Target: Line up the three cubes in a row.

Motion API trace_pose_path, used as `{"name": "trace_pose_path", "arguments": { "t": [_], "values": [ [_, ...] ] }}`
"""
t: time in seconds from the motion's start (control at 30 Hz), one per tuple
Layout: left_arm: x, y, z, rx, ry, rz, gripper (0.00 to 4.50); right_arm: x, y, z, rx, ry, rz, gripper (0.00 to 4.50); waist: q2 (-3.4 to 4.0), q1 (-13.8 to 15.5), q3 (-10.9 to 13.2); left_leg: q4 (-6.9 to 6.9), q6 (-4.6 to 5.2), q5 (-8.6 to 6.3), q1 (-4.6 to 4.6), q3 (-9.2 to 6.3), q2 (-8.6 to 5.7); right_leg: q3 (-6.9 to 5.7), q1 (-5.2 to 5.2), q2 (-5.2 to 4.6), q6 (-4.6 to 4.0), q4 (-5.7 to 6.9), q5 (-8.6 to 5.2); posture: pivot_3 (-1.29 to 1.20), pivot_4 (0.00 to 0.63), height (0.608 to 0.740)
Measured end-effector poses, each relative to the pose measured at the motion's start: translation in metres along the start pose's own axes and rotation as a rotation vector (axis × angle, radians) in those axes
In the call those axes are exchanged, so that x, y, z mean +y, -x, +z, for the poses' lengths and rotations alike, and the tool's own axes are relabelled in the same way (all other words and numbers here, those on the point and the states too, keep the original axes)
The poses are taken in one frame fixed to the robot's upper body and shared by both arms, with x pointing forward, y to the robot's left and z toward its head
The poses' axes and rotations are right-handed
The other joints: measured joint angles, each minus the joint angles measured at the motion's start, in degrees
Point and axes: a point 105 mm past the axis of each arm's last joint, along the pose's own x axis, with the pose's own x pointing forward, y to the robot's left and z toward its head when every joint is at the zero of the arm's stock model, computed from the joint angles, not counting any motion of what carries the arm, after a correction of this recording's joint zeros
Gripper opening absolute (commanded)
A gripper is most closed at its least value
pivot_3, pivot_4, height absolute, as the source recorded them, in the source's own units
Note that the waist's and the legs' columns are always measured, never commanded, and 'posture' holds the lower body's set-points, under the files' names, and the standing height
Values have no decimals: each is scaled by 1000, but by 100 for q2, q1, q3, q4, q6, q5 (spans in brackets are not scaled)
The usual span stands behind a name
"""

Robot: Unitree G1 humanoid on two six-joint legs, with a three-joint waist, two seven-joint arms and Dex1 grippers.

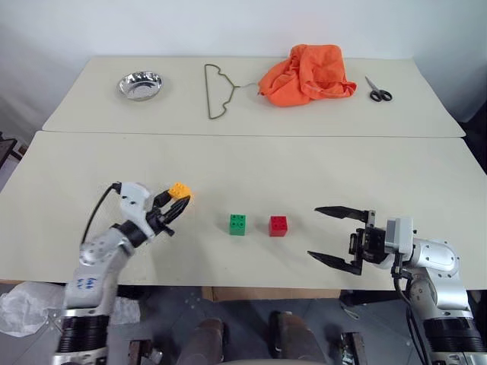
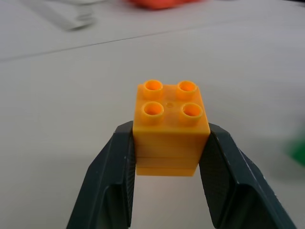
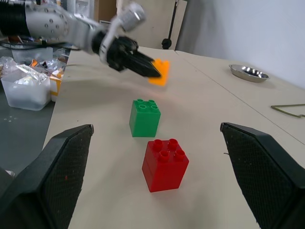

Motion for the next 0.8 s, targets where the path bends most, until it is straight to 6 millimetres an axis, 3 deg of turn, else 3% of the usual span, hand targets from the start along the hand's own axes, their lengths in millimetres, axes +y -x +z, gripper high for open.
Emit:
{"name": "trace_pose_path", "arguments": {
  "t": [0.07, 0.2, 0.33, 0.4, 0.5, 0.8],
  "values": [
    [-2, 13, 5, 52, -88, -154, 1478, -1, 1, 0, 6, 2, -2, 4500, 8, -4, 1, -1, 0, 0, 1, -1, -1, 1, 4, -2, -2, -5, -1, 0, 150, 740],
    [1, 11, 16, 61, -172, -332, 1478, -4, 1, 1, 20, 15, -3, 4500, 13, 47, 3, 0, 5, 0, 1, -15, -8, 0, 11, -10, -2, -7, -1, 0, 150, 740],
    [-4, -16, 9, 95, -262, -532, 1478, -5, 1, 3, 25, 20, -11, 4500, 12, 57, 3, 0, 8, 0, -7, -14, -15, -30, 5, -2, 0, -6, 0, 0, 150, 740],
    [-8, -31, -4, 108, -271, -612, 1478, -5, 0, 5, 26, 19, -14, 4500, 13, 43, 3, 2, 13, 1, -8, -6, -19, -40, 4, 2, 4, 4, 2, 0, 150, 740],
    [-12, -34, -23, 145, -258, -673, 1478, -2, 5, 3, 55, 1, -16, 4500, 8, -59, 5, 1, 16, 0, -17, 8, -13, -31, -13, 5, 7, 15, 4, 0, 150, 740],
    [-1, -32, -25, 141, -293, -681, 1478, 0, 8, 6, 79, -10, -22, 4500, 8, -99, 5, 14, 17, 1, -18, 8, -10, -27, -15, 2, 9, 21, 4, 0, 150, 740]
  ]
}}
